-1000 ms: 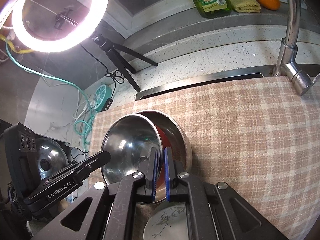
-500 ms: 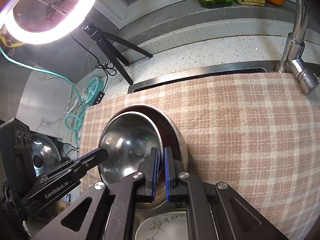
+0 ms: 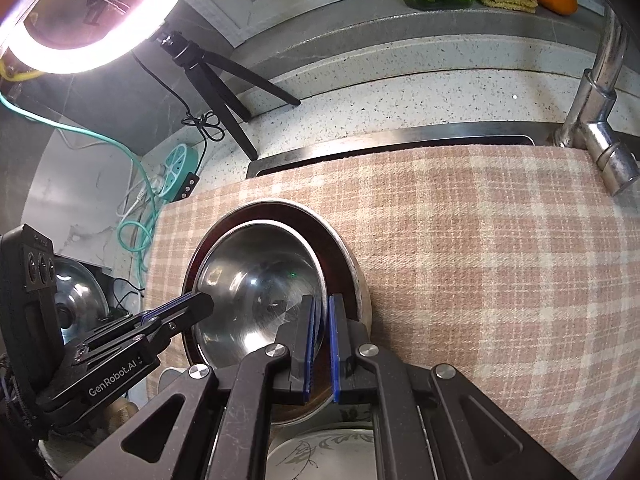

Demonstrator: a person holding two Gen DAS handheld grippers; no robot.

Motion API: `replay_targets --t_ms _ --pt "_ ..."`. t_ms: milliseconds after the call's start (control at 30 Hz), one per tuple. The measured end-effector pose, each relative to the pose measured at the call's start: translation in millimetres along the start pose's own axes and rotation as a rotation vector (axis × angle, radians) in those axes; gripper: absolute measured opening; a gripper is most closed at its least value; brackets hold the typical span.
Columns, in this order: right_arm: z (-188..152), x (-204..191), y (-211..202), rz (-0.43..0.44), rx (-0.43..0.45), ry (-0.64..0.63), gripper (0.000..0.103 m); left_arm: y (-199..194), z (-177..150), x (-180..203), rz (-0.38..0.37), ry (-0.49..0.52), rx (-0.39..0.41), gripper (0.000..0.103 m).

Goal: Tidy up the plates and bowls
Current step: 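Carry the red saucepan with both tools onto the large steel bowl, then open both tools and release the saucepan rim inside the steel bowl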

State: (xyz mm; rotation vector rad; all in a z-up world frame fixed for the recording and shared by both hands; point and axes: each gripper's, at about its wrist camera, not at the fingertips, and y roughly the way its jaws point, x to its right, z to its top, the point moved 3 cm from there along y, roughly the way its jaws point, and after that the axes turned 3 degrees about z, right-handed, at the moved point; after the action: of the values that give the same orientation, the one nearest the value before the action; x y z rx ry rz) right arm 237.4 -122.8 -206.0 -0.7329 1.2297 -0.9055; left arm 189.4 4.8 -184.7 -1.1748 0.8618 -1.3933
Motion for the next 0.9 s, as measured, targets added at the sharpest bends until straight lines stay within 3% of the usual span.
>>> replay_targets --t_ms 600,767,900 --pt "0 -3 -2 -0.022 -0.001 -0.022 0.013 4 1 1 -0.02 0.019 -0.02 0.007" --pt "0 -7 -11 -0.026 0.026 -0.037 0.02 0 1 0 -0.021 0.017 -0.009 0.01" --pt "1 -9 -18 -0.033 0.041 -0.043 0.02 -6 1 1 -0.025 0.021 0.001 0.01"
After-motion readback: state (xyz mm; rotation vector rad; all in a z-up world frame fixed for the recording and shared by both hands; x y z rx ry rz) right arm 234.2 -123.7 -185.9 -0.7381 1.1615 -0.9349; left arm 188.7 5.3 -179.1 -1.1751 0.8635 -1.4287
